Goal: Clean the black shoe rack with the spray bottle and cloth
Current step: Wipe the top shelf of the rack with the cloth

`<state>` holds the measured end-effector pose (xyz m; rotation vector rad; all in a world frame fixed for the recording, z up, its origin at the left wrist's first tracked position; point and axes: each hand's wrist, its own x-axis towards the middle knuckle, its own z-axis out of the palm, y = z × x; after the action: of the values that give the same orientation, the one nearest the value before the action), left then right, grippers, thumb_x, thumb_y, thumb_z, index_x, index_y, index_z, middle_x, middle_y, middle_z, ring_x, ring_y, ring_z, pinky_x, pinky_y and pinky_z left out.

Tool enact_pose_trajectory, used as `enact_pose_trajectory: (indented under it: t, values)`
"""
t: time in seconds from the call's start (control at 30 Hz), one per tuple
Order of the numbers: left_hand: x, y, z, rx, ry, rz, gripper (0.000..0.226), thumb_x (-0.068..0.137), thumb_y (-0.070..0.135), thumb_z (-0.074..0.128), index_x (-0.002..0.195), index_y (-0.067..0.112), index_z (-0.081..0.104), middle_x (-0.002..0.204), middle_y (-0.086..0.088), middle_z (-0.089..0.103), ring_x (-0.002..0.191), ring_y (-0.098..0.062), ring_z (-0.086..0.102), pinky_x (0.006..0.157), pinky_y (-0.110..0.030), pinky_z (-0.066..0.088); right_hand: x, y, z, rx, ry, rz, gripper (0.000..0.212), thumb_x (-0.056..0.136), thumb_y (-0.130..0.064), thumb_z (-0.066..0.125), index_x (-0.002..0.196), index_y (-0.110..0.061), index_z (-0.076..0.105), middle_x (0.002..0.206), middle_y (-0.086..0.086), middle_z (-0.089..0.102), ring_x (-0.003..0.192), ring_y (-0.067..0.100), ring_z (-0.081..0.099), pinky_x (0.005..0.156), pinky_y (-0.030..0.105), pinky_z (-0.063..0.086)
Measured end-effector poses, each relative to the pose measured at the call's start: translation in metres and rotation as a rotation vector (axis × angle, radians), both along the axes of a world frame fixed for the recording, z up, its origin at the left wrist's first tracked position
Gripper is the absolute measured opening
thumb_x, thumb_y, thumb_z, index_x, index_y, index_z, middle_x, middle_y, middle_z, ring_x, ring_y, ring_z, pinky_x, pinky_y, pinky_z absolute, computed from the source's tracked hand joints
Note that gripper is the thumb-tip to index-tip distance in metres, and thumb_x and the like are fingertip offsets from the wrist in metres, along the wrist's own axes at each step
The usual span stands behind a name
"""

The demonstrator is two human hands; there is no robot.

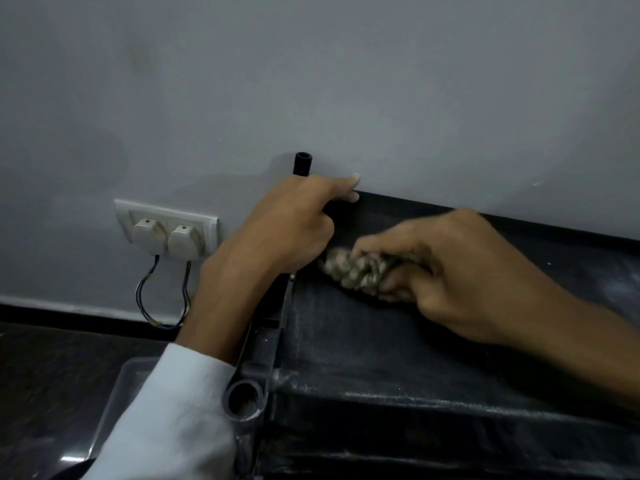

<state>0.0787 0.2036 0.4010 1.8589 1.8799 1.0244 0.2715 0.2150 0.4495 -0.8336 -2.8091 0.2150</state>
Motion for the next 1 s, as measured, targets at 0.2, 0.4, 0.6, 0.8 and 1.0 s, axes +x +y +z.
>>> enact_pose_trajectory:
  t: [0.2,0.4,0.6,0.8,1.0]
  values:
    - [-0.001,0.000,-0.003,0.002,-0.031,0.003,0.081,0.076,-0.016,0.037,0.145,0.026,0.047,0.134,0.018,0.060,0.110,-0.012,0.050,0.097,-0.018,0.040,0.038,-0.034,0.016,0.010,-0.034,0.224,0.047,0.064,-0.015,0.074,0.103,-0.041,0.073,0.097,-0.031,0.070,0.078,-0.004,0.066,0.064,0.021,0.056]
    - [0.000,0.003,-0.002,-0.007,-0.015,-0.003,0.082,0.076,-0.015,0.036,0.146,0.027,0.045,0.137,0.017,0.057,0.133,-0.009,0.046,0.111,-0.031,0.038,0.039,-0.004,0.036,0.038,0.129,-0.002,0.042,0.071,-0.034,0.074,0.109,-0.047,0.064,0.100,-0.034,0.068,0.089,-0.014,0.064,0.076,0.008,0.050]
    - [-0.002,0.003,-0.005,0.032,-0.018,0.001,0.079,0.076,-0.014,0.039,0.145,0.024,0.048,0.126,0.003,0.067,0.106,-0.015,0.043,0.084,-0.016,0.037,-0.008,0.027,0.010,0.188,-0.092,-0.099,0.044,0.083,-0.025,0.072,0.124,-0.040,0.065,0.109,-0.007,0.072,0.098,0.020,0.066,0.082,0.038,0.054]
    - [-0.003,0.004,-0.004,0.024,-0.015,-0.025,0.080,0.075,-0.014,0.039,0.146,0.022,0.046,0.136,0.012,0.059,0.121,-0.009,0.052,0.107,-0.024,0.040,-0.004,0.000,0.001,0.079,-0.111,-0.001,0.045,0.077,-0.021,0.076,0.116,-0.041,0.068,0.100,-0.017,0.073,0.088,0.006,0.068,0.076,0.035,0.057]
    - [-0.002,0.005,-0.005,0.014,-0.036,-0.021,0.082,0.075,-0.015,0.036,0.146,0.023,0.046,0.137,0.013,0.058,0.132,-0.012,0.047,0.112,-0.033,0.037,0.019,-0.009,0.021,-0.104,-0.023,-0.008,0.043,0.073,-0.047,0.064,0.116,-0.053,0.061,0.102,-0.035,0.066,0.095,-0.012,0.062,0.079,0.018,0.053]
